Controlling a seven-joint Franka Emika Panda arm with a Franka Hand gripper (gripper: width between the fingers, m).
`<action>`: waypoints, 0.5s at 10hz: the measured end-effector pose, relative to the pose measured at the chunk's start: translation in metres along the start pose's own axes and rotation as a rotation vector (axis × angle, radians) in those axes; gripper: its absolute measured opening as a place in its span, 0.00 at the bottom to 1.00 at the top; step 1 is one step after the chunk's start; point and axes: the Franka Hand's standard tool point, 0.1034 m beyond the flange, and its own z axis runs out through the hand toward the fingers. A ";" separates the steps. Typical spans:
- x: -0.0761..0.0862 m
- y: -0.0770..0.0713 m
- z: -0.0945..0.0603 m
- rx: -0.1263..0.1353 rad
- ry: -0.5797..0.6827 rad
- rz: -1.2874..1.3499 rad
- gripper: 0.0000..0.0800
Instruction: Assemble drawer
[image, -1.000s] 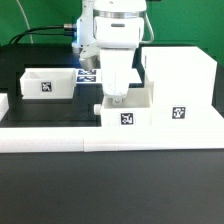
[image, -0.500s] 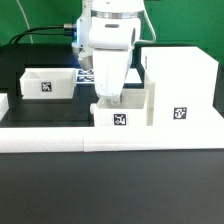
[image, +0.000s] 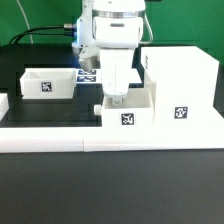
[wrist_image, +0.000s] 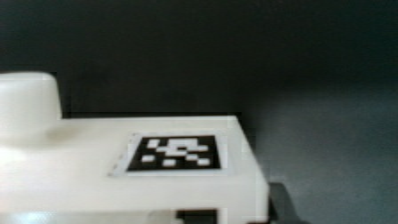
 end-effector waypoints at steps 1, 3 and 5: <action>0.000 0.000 0.000 0.001 0.000 0.001 0.06; -0.001 0.001 0.000 -0.001 -0.002 -0.048 0.06; 0.000 0.001 0.000 -0.002 -0.009 -0.078 0.06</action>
Offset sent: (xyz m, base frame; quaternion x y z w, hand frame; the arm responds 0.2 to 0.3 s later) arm 0.0057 0.0010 -0.0012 -0.0166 -0.0216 -0.1229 0.9920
